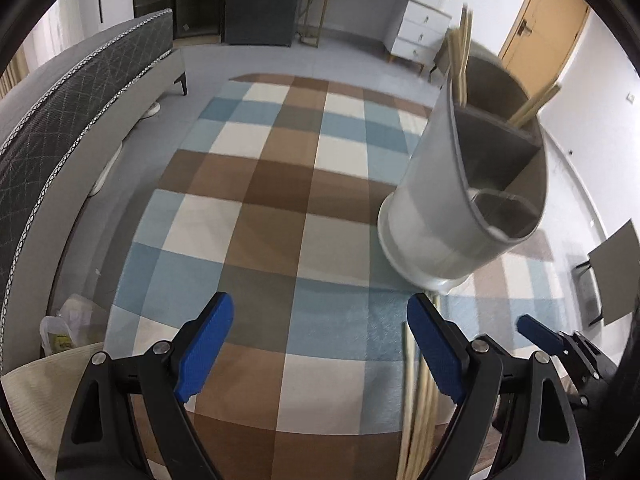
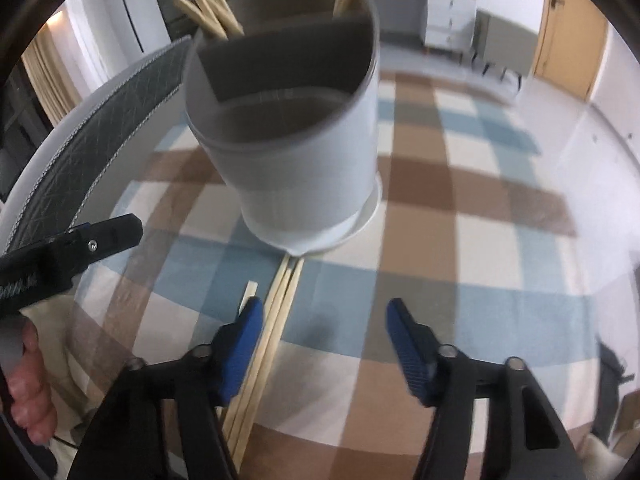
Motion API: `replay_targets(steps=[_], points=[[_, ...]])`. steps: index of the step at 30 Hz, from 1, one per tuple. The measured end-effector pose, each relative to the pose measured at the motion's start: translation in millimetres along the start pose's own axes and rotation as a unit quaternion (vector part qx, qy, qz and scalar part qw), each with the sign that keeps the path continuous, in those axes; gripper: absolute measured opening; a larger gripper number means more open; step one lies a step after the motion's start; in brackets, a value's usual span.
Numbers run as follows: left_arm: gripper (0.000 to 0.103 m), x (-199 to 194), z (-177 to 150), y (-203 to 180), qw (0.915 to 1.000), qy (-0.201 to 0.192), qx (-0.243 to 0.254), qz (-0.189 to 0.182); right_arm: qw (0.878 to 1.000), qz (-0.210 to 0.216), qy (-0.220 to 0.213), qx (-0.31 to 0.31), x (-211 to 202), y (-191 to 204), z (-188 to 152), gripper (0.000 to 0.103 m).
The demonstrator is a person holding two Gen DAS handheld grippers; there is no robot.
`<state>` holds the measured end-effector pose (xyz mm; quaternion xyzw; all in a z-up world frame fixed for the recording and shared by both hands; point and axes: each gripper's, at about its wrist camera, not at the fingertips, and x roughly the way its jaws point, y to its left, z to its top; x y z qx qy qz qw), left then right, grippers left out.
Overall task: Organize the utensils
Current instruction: 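Lower both open grippers toward the loose chopsticks beside the holder, then close the right gripper on one loose wooden chopstick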
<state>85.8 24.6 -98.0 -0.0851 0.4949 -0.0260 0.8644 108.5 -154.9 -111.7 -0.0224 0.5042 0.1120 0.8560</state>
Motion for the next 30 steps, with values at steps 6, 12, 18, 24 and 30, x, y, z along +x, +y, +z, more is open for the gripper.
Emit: replay_targets(steps=[6, 12, 18, 24, 30], points=[[0.085, 14, 1, 7, 0.9993, 0.032, -0.02, -0.001, 0.999, 0.009, 0.033, 0.004, 25, 2, -2, 0.049], [0.085, 21, -2, 11, 0.998, 0.052, -0.034, 0.004, 0.998, -0.004, 0.054, -0.026, 30, 15, -4, 0.04], [0.085, 24, -2, 17, 0.9967, 0.062, -0.052, 0.008, 0.995, -0.038, 0.061, -0.068, 25, 31, -7, 0.036], [0.085, 21, -1, 15, 0.9976, 0.05, -0.045, 0.014, 0.992, -0.051, 0.066, -0.1, 21, 44, -12, 0.03], [0.085, 23, 1, 20, 0.9971, 0.05, -0.054, 0.019, 0.994, -0.029, 0.074, -0.073, 20, 36, -12, 0.027]])
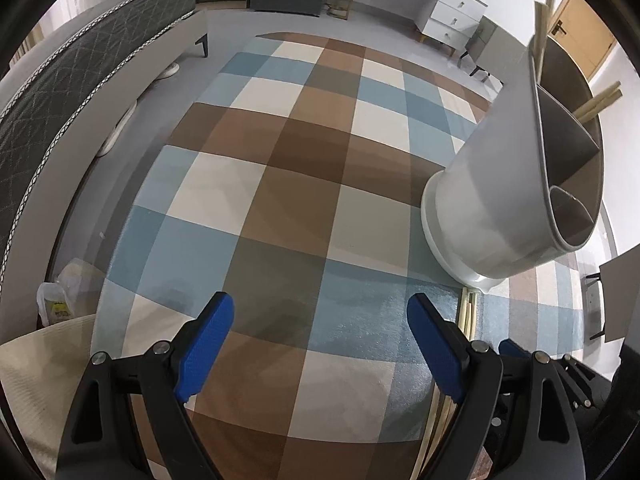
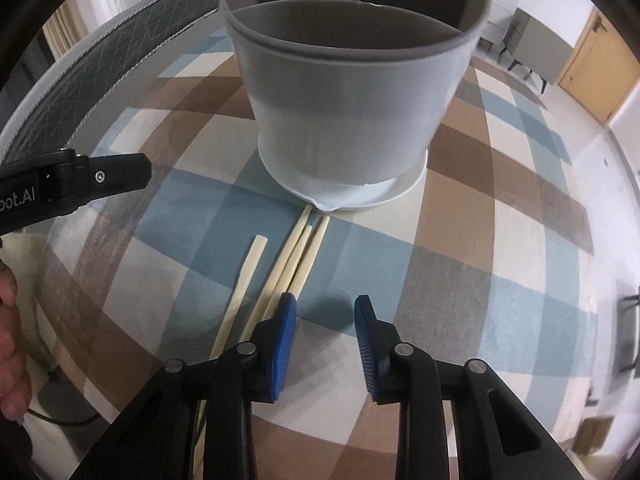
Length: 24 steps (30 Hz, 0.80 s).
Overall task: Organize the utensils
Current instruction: 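Close the right gripper on one loose wooden chopstick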
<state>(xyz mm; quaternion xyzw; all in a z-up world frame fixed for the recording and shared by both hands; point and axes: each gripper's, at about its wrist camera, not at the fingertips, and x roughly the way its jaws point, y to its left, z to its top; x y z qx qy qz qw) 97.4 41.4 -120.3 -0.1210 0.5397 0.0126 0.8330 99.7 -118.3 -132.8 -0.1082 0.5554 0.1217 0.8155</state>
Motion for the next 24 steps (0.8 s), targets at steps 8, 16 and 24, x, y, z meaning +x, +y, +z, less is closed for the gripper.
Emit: replay_targets(steps=[8, 16, 24], points=[[0.085, -1, 7, 12, 0.9995, -0.006, -0.031, 0.002, 1.0, 0.016, -0.01, 0.011, 0, 5, -1, 0.027], [0.085, -8, 10, 18, 0.9989, -0.01, -0.046, -0.009, 1.0, 0.001, -0.012, 0.0, 6, 11, 0, 0.027], [0.085, -15, 13, 26, 0.9975, -0.018, -0.068, -0.012, 1.0, 0.005, 0.012, 0.012, -3, 2, -19, 0.008]])
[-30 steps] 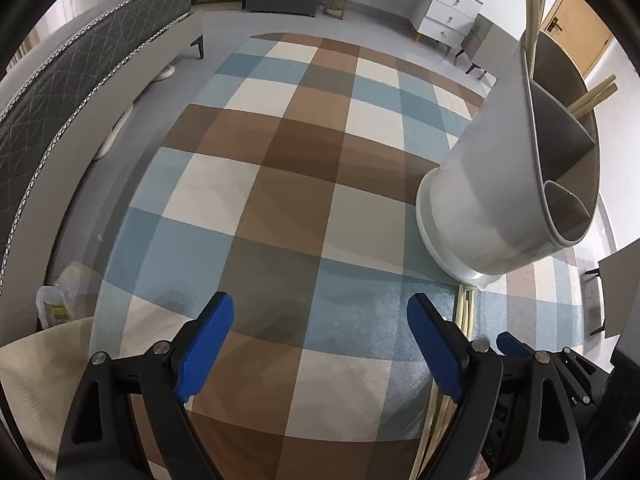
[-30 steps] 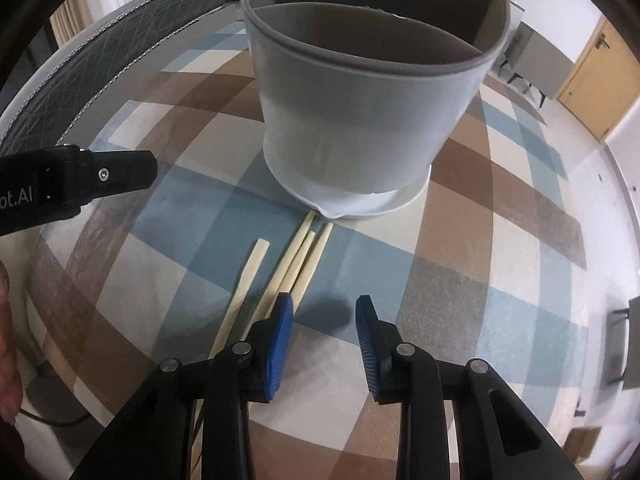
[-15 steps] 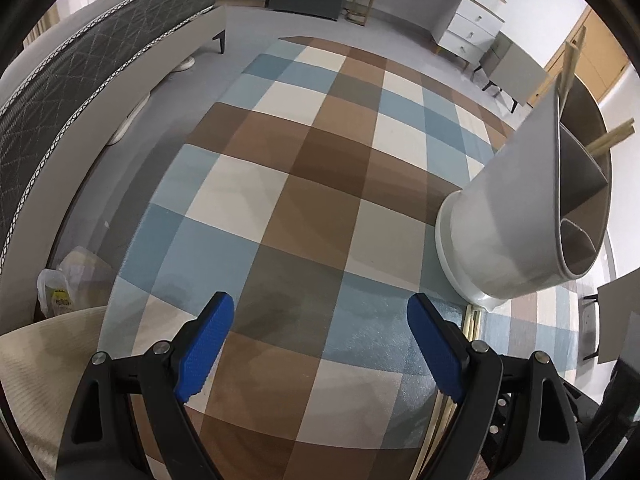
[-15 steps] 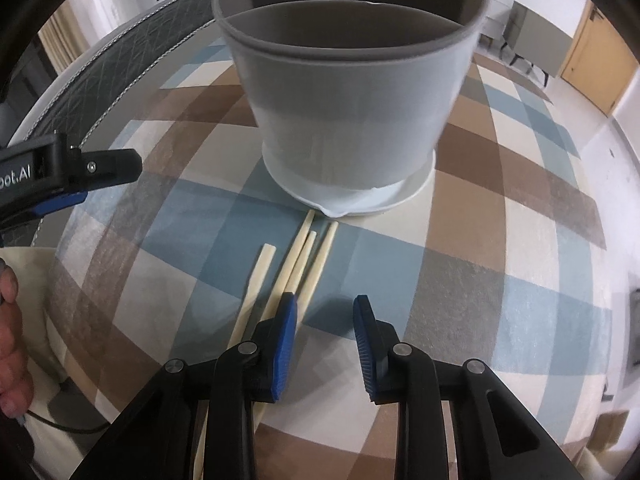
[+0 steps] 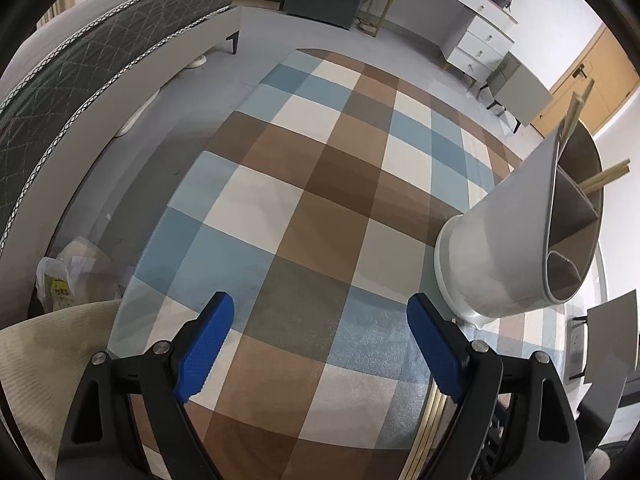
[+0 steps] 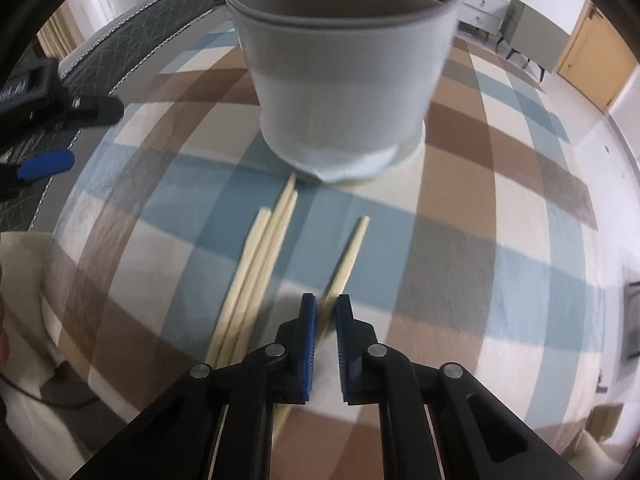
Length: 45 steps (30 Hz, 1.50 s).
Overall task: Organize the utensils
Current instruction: 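Close the right gripper on one loose wooden chopstick, then hold the chopstick in the right gripper while the left gripper grasps a chopstick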
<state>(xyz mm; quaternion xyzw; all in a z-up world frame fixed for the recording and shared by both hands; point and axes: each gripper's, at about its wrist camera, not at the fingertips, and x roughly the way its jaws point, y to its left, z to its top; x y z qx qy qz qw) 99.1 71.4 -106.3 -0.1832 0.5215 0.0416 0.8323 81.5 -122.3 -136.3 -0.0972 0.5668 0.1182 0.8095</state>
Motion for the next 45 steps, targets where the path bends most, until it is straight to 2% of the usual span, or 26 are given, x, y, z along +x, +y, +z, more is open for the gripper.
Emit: replay_targets(steps=[6, 10, 16, 20, 22, 24, 27, 34, 37, 45], points=[[0.085, -4, 0, -1, 0.9999, 0.003, -0.007, -0.011, 1.0, 0.01, 0.021, 0.008, -9, -6, -17, 0.008], [0.085, -6, -1, -2, 0.9999, 0.003, -0.006, -0.013, 0.999, 0.018, 0.019, 0.026, -5, -15, -7, 0.009], [0.085, 7, 0, 6, 0.9987, 0.037, -0.027, -0.024, 1.0, 0.005, 0.009, 0.015, 5, -16, 18, 0.008], [0.085, 9, -1, -1, 0.9992, 0.037, -0.008, -0.016, 1.0, 0.02, -0.003, 0.013, 9, -15, 24, 0.004], [0.085, 10, -4, -6, 0.9992, 0.036, 0.01, -0.012, 0.999, 0.039, -0.011, 0.027, 9, -22, 23, 0.004], [0.085, 16, -10, -17, 0.9977, 0.052, 0.041, -0.015, 0.997, 0.05, -0.022, 0.05, 6, -31, 24, 0.004], [0.085, 27, -23, -31, 0.9936, 0.082, 0.072, -0.03, 0.99, 0.081, -0.054, 0.106, -10, -55, 26, 0.003], [0.085, 40, -45, -60, 0.985, 0.092, 0.145, -0.007, 0.96, 0.152, -0.136, 0.192, -51, -107, 23, 0.003], [0.085, 45, -52, -63, 0.9829, 0.102, 0.153, -0.006, 0.955, 0.159, -0.155, 0.198, -62, -113, 20, 0.003], [0.085, 46, -66, -75, 0.9765, 0.089, 0.196, 0.02, 0.945, 0.165, -0.187, 0.212, -80, -117, 22, 0.003]])
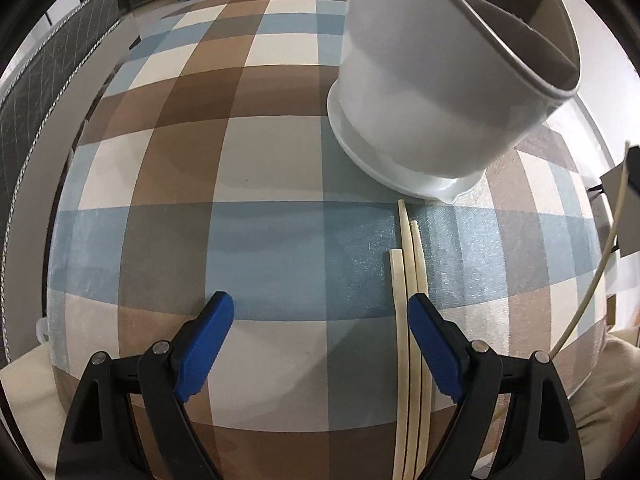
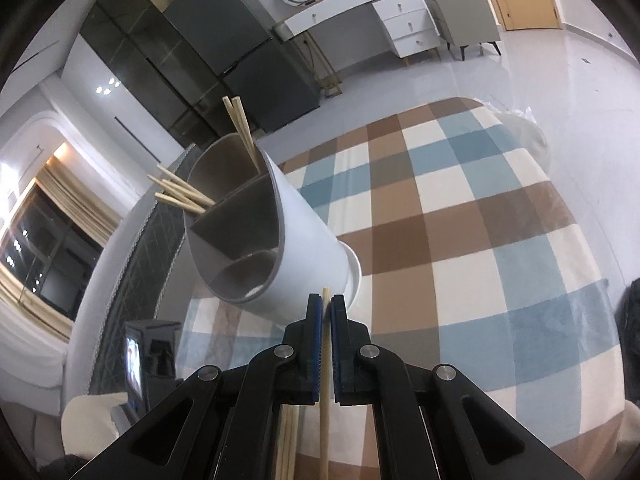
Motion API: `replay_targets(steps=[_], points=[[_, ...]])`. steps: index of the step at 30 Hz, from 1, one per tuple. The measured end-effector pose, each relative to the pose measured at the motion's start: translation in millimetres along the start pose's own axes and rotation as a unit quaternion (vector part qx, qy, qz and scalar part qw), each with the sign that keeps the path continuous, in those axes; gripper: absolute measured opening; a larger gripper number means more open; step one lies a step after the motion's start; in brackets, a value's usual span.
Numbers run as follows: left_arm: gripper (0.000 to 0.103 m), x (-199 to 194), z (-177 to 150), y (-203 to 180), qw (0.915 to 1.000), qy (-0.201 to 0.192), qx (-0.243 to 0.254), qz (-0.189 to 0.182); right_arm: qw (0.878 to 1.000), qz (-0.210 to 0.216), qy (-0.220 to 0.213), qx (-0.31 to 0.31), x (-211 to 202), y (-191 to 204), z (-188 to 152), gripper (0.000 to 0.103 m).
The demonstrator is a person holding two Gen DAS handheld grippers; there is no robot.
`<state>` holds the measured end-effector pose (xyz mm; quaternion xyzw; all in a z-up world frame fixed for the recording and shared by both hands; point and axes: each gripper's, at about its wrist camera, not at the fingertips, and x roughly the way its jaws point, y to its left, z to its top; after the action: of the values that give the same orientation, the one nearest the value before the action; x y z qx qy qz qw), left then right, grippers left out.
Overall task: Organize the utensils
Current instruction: 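Hold the chopstick in the right gripper while the left gripper grasps a chopstick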
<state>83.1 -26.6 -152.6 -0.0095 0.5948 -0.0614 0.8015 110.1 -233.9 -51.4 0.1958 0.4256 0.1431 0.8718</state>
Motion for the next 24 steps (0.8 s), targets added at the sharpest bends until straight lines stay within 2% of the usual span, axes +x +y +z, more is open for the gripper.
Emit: replay_targets(steps=[2, 15, 20, 24], points=[[0.086, 0, -2, -3, 0.9999, -0.001, 0.012, 0.01, 1.0, -0.001, -0.003, -0.004, -3, 2, 0, 0.003], [0.086, 5, 16, -10, 0.9996, 0.025, 0.012, 0.01, 0.999, -0.022, -0.021, -0.03, -18, 17, -3, 0.003], [0.085, 6, 23, -7, 0.9996, 0.025, 0.011, 0.009, 0.996, -0.054, -0.033, -0.068, -30, 33, -3, 0.003], [0.086, 5, 21, -6, 0.9998, 0.016, 0.004, 0.012, 0.994, -0.047, -0.056, -0.082, -42, 41, -10, 0.003]])
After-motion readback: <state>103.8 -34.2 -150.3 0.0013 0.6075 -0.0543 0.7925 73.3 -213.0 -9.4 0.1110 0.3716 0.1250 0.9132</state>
